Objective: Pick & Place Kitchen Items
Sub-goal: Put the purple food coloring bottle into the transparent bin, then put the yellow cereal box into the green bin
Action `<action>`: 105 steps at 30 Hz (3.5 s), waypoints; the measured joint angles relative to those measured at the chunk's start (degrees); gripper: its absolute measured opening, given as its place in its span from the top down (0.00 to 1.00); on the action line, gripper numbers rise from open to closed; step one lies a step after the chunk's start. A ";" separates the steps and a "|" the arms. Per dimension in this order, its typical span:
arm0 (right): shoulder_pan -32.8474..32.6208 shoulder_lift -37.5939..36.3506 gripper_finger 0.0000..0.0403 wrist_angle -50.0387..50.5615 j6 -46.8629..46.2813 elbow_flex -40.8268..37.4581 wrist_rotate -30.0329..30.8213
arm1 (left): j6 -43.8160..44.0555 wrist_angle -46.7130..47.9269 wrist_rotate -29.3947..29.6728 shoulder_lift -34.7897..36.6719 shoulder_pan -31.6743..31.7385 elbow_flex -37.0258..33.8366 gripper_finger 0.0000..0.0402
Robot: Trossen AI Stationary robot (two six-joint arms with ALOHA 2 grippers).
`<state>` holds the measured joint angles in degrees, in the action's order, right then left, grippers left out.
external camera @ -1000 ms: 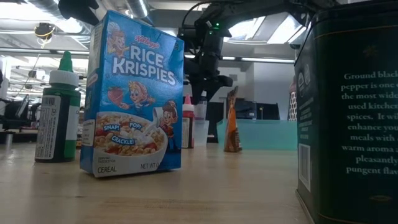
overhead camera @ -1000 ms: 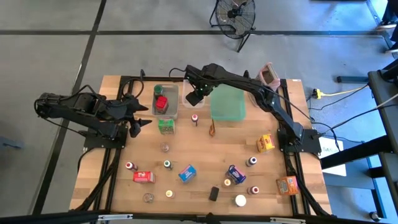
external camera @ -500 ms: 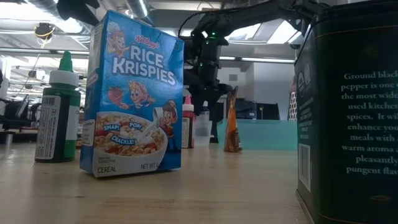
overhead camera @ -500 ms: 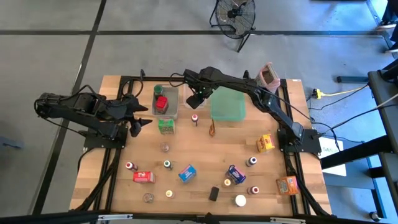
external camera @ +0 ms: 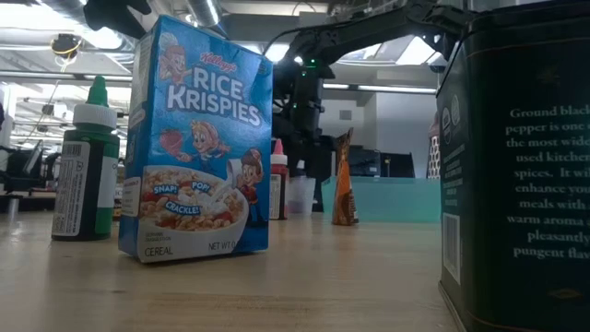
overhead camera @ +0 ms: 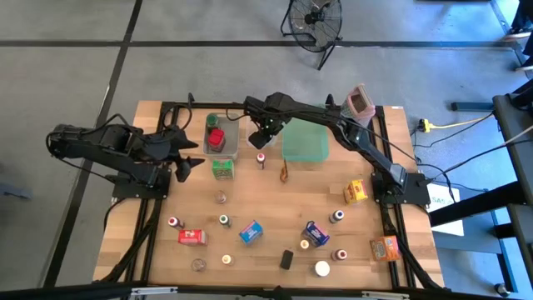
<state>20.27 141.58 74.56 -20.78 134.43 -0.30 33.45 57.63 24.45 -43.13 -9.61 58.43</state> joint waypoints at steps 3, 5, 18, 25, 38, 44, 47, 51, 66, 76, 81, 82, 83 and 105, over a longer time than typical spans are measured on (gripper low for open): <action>0.00 0.04 0.56 0.03 -0.62 0.00 0.00 | 2.28 0.00 -0.33 -0.18 0.00 0.00 0.29; -0.02 0.04 0.55 0.07 -0.22 0.00 -0.22 | 2.81 0.00 -1.16 -0.16 0.00 0.00 0.29; -0.13 0.03 0.42 0.59 0.22 0.00 -1.53 | 2.36 0.00 -1.85 -0.38 -0.07 0.00 0.29; -0.15 -0.07 0.38 1.63 -1.17 0.15 -1.82 | -0.24 0.00 -1.73 -0.38 -0.07 0.00 0.28; -0.15 -5.22 0.37 1.95 -2.39 0.53 -1.21 | -2.02 0.02 -4.29 -0.53 -0.04 0.00 0.29; -1.04 -10.28 0.37 3.37 -2.58 0.57 -1.16 | -1.89 0.04 -6.61 -0.53 -0.04 0.00 0.28; -3.02 -13.95 0.37 3.03 -2.34 0.57 2.57 | -2.22 0.02 -7.72 -0.53 -0.04 0.00 0.29; -7.12 -19.83 0.37 3.47 -2.81 0.57 10.82 | -2.16 0.04 -7.72 -0.53 -0.04 0.00 0.29; -27.57 -31.96 0.37 10.39 -11.68 0.59 29.41 | -3.35 0.04 -9.04 -0.51 -0.04 0.00 0.29; -34.80 -31.87 0.26 15.55 -23.91 0.59 27.32 | -2.62 0.05 -9.44 -0.53 -0.04 0.00 0.29; -34.87 -32.18 0.15 15.47 -23.45 0.59 15.68 | -2.36 0.03 -9.15 -0.53 -0.04 0.00 0.28; -34.95 -32.20 0.14 15.47 -24.46 0.59 15.13 | -2.01 0.04 -9.09 -0.53 -0.04 0.00 0.29; -35.05 -32.37 0.13 15.47 -25.57 0.57 14.66 | -1.39 0.03 -9.05 -0.53 -0.04 0.00 0.29; -36.29 -69.51 0.12 15.45 -40.56 -39.35 7.14 | 4.38 0.02 -3.18 -0.72 -0.04 0.00 0.29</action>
<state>-16.02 72.07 90.01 -61.35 95.08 6.84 37.82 57.65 21.27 -43.85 -9.65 58.43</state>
